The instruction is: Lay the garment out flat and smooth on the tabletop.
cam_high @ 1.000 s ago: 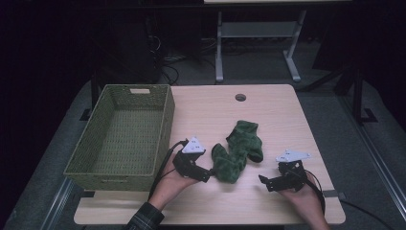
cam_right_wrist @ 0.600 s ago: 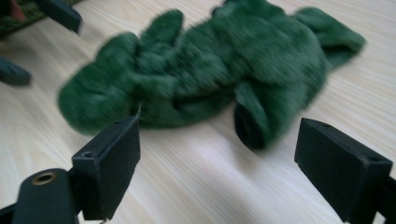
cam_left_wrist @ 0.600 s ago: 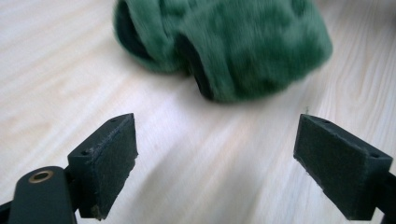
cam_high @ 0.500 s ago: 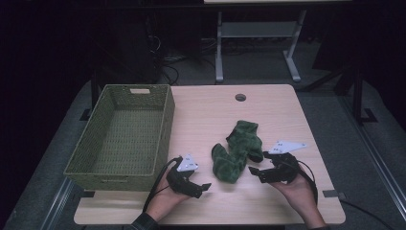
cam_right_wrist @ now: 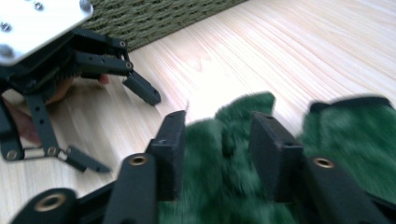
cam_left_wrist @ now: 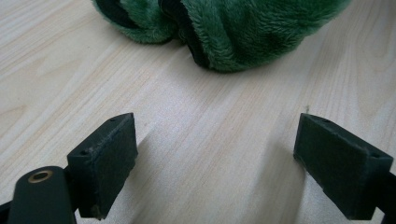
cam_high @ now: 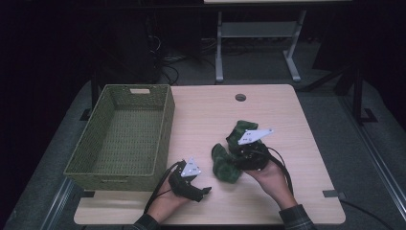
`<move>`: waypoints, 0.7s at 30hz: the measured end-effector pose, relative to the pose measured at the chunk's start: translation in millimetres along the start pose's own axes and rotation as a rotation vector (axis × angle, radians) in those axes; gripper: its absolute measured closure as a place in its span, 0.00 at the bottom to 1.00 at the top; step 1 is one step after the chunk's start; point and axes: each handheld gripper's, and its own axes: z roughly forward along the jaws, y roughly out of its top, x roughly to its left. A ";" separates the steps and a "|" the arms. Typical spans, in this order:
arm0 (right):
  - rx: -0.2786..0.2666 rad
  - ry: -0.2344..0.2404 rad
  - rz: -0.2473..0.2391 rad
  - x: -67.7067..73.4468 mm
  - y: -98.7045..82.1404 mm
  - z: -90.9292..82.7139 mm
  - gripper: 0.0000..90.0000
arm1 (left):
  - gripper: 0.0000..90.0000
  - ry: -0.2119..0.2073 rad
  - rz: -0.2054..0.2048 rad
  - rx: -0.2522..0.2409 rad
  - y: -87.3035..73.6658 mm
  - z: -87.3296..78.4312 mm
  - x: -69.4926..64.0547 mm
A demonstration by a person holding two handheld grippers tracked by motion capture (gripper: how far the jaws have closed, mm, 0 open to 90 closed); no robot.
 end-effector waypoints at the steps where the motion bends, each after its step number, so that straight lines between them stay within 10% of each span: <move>1: 0.002 0.005 -0.005 -0.5 1.9 4.5 0.66 | 0.14 -0.001 -0.001 -0.001 0.0 0.1 -0.1; 21: 0.128 0.044 -0.025 -4.1 6.4 45.6 0.97 | 0.14 0.002 0.013 0.010 0.1 -0.7 0.9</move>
